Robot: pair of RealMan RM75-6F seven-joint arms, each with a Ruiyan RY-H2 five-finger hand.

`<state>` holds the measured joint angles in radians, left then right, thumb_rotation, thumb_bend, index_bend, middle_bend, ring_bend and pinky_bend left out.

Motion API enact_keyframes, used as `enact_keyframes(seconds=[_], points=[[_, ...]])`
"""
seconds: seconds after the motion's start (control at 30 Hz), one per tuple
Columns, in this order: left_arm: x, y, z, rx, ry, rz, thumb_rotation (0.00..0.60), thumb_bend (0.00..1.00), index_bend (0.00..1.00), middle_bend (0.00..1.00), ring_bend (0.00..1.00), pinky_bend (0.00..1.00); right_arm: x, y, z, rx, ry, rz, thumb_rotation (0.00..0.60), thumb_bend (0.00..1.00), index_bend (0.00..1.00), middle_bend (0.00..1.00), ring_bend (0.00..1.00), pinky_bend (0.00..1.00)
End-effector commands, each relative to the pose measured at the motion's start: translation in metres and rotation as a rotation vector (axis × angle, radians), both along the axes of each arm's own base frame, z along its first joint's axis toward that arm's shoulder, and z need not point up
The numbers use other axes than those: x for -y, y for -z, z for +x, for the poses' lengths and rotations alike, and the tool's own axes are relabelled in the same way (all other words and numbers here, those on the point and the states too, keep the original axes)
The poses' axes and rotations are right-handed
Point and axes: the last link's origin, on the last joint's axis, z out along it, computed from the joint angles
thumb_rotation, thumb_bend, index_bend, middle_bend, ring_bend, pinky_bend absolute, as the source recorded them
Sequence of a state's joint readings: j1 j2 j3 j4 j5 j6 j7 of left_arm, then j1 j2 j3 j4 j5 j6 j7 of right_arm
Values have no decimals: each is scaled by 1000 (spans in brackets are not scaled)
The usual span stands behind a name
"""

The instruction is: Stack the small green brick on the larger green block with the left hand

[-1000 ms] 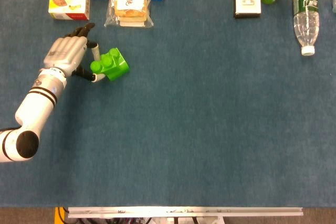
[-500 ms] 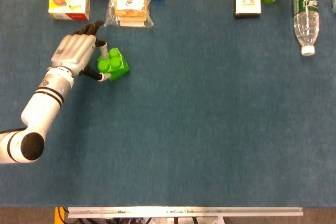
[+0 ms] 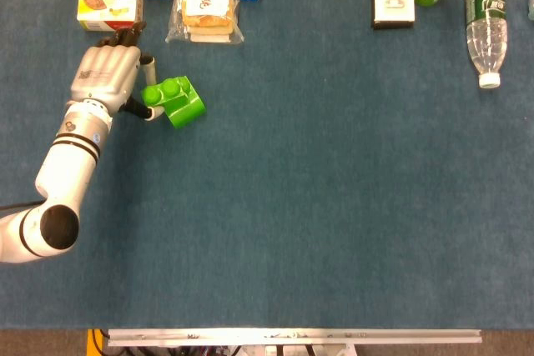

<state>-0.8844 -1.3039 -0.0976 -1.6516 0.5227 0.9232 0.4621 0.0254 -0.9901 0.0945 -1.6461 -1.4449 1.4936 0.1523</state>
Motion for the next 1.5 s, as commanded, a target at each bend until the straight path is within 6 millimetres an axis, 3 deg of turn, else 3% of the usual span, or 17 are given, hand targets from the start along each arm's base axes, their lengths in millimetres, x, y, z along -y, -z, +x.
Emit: enact_keyframes(seconds=[0.03, 0.83, 1.5], points=[[0, 1, 4, -32, -12, -3, 600, 204, 621, 9, 0, 129, 0, 0, 0, 0, 0, 1, 600, 186, 283, 344, 271, 451], [-9, 12, 21, -31, -107, 30, 600, 204, 631, 32, 0, 144, 0, -1, -1, 6, 0, 2, 600, 186, 283, 344, 271, 450], [-12, 20, 17, -51, -144, 26, 600, 204, 638, 38, 0, 148, 0, -2, -1, 8, -1, 0, 600, 186, 283, 344, 271, 450]])
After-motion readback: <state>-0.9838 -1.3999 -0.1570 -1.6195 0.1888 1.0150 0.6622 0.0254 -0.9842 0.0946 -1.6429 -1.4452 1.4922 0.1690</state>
